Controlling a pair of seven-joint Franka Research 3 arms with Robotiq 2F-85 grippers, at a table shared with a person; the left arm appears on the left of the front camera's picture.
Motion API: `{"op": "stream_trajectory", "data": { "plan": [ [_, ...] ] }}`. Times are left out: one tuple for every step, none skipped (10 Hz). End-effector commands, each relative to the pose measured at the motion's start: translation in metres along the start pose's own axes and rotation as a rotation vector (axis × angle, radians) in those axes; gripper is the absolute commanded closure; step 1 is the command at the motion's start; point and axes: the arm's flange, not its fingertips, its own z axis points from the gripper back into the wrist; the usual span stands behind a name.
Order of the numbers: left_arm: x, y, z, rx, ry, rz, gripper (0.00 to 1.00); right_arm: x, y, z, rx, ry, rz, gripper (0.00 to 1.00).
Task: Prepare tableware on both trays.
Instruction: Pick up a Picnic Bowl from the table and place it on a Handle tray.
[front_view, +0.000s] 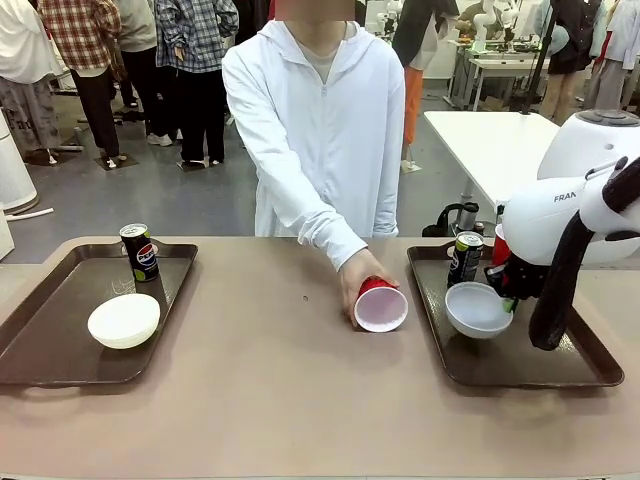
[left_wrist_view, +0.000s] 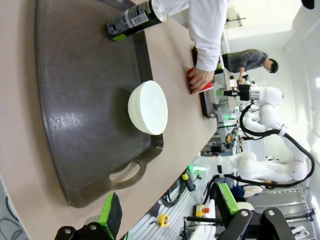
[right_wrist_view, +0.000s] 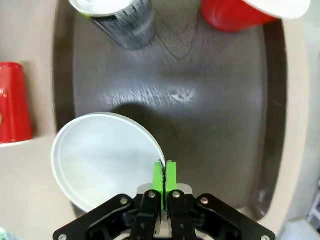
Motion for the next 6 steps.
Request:
{"op": "stream_trajectory", "data": {
  "plan": [
    [0.002,-0.004,0.002,-0.015,-0.017,0.018,0.0,0.014,-0.002,-0.015,-0.063,0.068,-0.023,0.98],
    [0.002,-0.004,0.002,-0.015,-0.017,0.018,0.0,0.018,-0.004,-0.024,-0.063,0.085,-0.029,0.98],
    [0.002,-0.004,0.002,-0.015,-0.017,0.018,0.0,0.02,-0.004,-0.033,-0.061,0.103,-0.036,0.98],
    [0.002,-0.004,0.002,-0.015,-0.017,0.018,0.0,0.02,-0.004,-0.037,-0.053,0.121,-0.032,0.84],
    [0.002,-0.004,0.002,-0.015,-0.017,0.018,0.0,0.02,-0.006,-0.037,-0.052,0.123,-0.03,0.4],
    [0.002,-0.004,0.002,-0.015,-0.017,0.018,0.0,0.019,-0.007,-0.031,-0.048,0.112,-0.035,0.26]
  ]
}}
